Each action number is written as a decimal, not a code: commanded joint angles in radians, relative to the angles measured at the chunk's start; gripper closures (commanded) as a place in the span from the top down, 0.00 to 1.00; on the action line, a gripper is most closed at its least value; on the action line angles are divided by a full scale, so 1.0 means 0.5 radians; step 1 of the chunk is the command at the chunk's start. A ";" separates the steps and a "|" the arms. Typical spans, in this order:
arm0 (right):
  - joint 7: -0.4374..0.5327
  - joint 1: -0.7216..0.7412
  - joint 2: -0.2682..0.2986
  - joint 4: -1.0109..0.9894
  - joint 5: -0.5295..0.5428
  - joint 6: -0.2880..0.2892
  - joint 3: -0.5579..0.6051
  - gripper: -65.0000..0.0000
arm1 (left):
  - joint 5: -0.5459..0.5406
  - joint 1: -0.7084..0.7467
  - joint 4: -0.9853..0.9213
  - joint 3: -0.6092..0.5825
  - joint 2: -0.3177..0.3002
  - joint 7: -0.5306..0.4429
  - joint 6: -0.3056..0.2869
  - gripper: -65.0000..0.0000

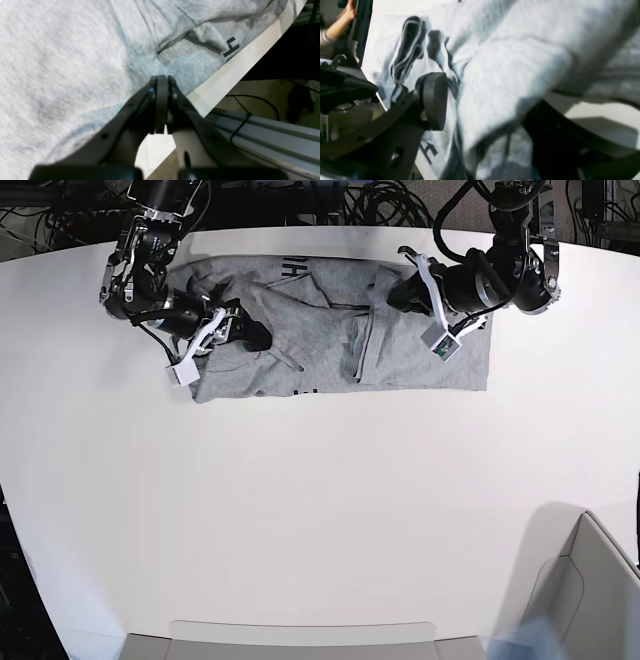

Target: Fold the T-shirt properly

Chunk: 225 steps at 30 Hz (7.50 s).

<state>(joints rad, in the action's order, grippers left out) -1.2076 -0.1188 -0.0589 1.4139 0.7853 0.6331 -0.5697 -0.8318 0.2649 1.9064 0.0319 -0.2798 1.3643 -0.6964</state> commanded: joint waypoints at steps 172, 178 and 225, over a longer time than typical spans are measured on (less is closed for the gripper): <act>0.223 0.086 0.067 0.973 -1.716 -1.338 0.309 0.00 | 0.926 -0.252 0.270 -0.553 0.165 -0.775 -0.003 0.00; 0.219 0.052 0.113 0.976 -1.581 -1.338 0.190 0.00 | 0.941 -0.409 0.184 -0.783 0.251 -0.775 -0.003 0.00; 0.232 0.031 0.153 0.991 -1.572 -1.338 0.490 0.00 | 2.104 -0.252 -0.163 -0.578 0.322 -0.929 -0.003 0.00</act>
<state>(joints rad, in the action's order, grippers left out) -1.1095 -0.1173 0.0139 1.8900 -0.0055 -0.0353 -0.3286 0.2043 0.1497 1.8130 -0.2665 -0.1181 0.9089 -0.7048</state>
